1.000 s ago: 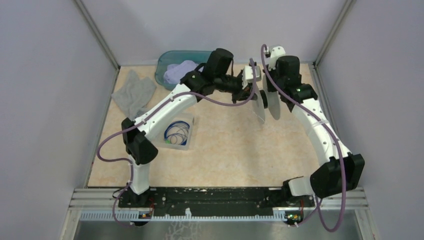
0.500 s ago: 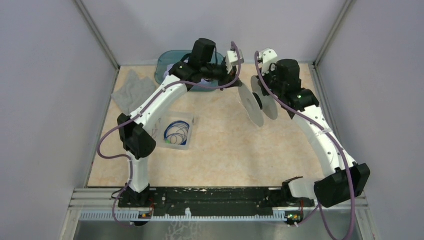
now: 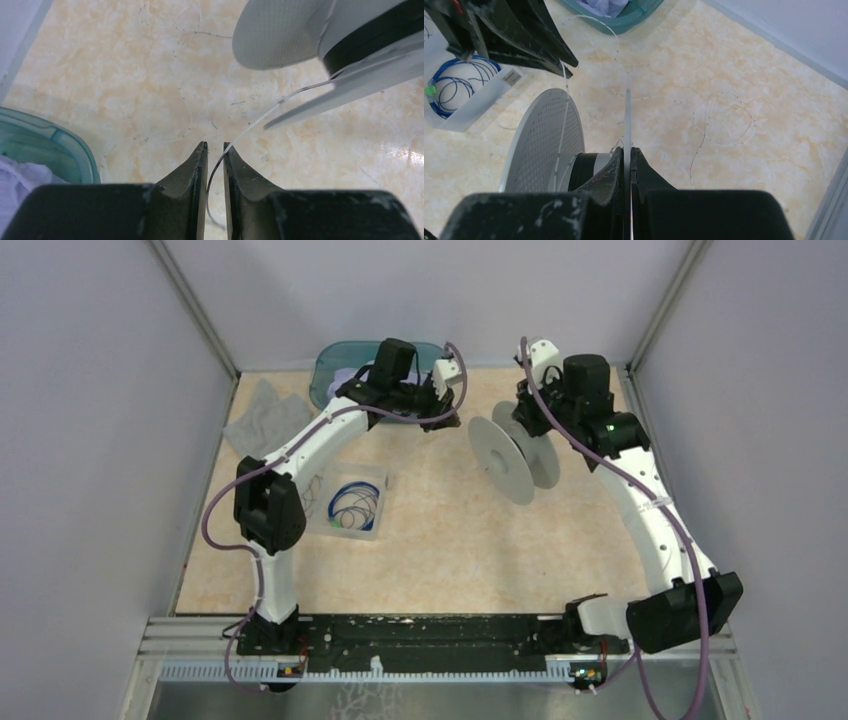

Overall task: Wrap the cables
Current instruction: Wrap the cable around the cable reel.

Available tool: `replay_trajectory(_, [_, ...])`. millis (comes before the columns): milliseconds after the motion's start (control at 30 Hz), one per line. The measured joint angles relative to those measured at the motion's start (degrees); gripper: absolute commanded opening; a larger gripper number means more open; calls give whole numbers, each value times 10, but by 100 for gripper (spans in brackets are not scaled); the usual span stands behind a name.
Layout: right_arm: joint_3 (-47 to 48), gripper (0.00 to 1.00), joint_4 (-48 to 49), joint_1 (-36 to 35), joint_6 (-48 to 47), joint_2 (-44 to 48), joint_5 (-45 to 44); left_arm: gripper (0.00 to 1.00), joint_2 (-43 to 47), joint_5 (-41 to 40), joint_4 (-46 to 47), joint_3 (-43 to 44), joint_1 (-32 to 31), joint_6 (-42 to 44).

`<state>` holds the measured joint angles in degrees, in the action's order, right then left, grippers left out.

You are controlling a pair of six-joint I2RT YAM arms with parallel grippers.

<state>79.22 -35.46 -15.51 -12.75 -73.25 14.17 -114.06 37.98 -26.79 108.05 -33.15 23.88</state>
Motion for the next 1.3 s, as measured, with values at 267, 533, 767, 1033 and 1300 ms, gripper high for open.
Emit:
replay_trajectory(267, [84,0,-25,26,22,-8,28,36,12,6,43,-95,16,0])
replay_trajectory(533, [148,0,-50,38,44,-19,55,48,15,37,87,-146,19,9])
replay_trajectory(767, [187,0,-64,38,54,-21,72,66,22,101,92,-174,30,54])
replay_trajectory(1033, [189,0,-81,38,55,-23,92,78,59,186,31,-186,59,193])
replay_trajectory(1300, [189,0,-88,38,55,-24,111,85,50,221,-24,-125,60,282])
